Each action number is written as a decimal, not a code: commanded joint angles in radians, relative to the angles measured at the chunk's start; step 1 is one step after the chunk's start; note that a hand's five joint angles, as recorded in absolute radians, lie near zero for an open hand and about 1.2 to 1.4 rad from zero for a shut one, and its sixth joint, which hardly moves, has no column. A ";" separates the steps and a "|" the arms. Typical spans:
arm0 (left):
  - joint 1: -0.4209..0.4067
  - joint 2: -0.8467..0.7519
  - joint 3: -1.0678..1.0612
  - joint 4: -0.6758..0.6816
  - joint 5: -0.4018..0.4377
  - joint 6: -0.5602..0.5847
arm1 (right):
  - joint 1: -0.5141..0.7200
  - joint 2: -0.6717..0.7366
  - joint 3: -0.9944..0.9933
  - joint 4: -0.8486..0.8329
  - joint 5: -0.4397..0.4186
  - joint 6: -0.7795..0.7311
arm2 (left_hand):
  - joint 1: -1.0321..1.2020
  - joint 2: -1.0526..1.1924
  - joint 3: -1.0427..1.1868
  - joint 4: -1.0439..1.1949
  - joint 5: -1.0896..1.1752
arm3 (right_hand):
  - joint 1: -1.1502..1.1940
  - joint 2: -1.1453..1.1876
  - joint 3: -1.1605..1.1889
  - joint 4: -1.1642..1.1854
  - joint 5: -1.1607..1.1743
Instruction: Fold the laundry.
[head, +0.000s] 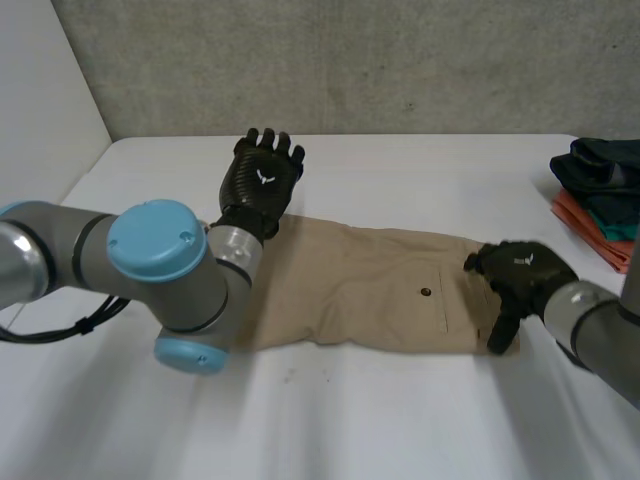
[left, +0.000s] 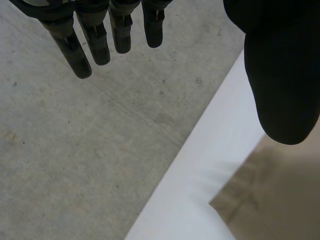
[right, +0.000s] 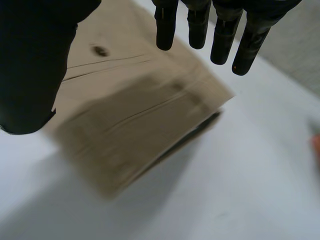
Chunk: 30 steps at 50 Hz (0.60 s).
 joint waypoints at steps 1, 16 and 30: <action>-0.005 0.025 -0.071 -0.004 0.000 -0.033 | -0.034 0.011 0.118 -0.160 -0.057 0.006 | -0.016 -0.031 -0.039 -0.030 -0.046 | 0.147 0.138 0.147 0.123 0.115; -0.025 0.025 -0.075 -0.005 0.001 -0.038 | -0.052 0.140 0.112 -0.308 0.008 -0.068 | -0.016 -0.031 -0.039 -0.030 -0.046 | 1.182 1.174 1.182 1.158 1.151; -0.020 0.152 -0.154 -0.010 0.000 -0.041 | -0.213 -0.087 0.124 -0.133 -0.006 -0.382 | -0.016 -0.031 -0.039 -0.030 -0.046 | 1.182 1.174 1.182 1.158 1.151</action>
